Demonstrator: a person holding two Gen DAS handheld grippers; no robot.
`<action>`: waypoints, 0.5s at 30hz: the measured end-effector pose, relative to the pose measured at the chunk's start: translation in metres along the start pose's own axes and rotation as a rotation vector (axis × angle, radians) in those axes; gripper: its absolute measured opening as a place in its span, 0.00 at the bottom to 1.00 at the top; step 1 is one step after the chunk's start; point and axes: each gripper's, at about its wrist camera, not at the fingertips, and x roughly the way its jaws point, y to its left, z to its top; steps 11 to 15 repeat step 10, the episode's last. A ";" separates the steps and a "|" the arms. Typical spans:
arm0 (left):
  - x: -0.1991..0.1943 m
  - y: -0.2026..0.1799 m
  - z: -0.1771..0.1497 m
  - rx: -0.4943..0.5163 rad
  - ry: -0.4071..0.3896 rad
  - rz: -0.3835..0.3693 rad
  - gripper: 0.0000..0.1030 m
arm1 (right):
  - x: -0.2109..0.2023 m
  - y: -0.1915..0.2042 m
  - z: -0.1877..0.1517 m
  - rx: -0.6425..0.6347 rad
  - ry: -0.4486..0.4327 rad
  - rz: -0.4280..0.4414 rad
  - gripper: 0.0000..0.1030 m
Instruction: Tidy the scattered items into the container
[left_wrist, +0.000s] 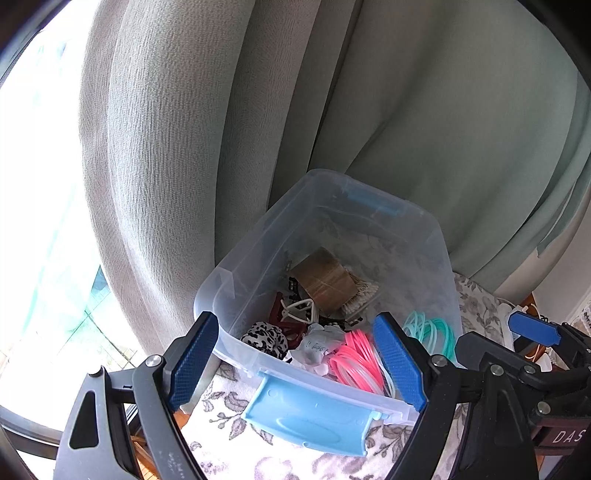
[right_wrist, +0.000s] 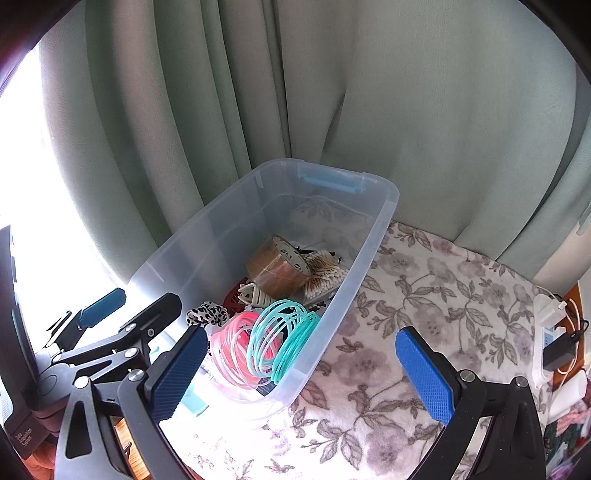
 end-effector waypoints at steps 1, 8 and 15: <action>0.000 0.000 0.000 -0.001 0.000 -0.004 0.84 | 0.000 0.000 0.000 -0.001 0.000 0.001 1.00; 0.000 0.005 -0.001 -0.025 0.001 -0.050 0.84 | -0.001 0.000 -0.001 0.002 -0.001 0.015 1.00; 0.000 0.004 -0.001 -0.022 0.001 -0.047 0.84 | 0.000 0.001 -0.001 -0.001 0.000 0.011 1.00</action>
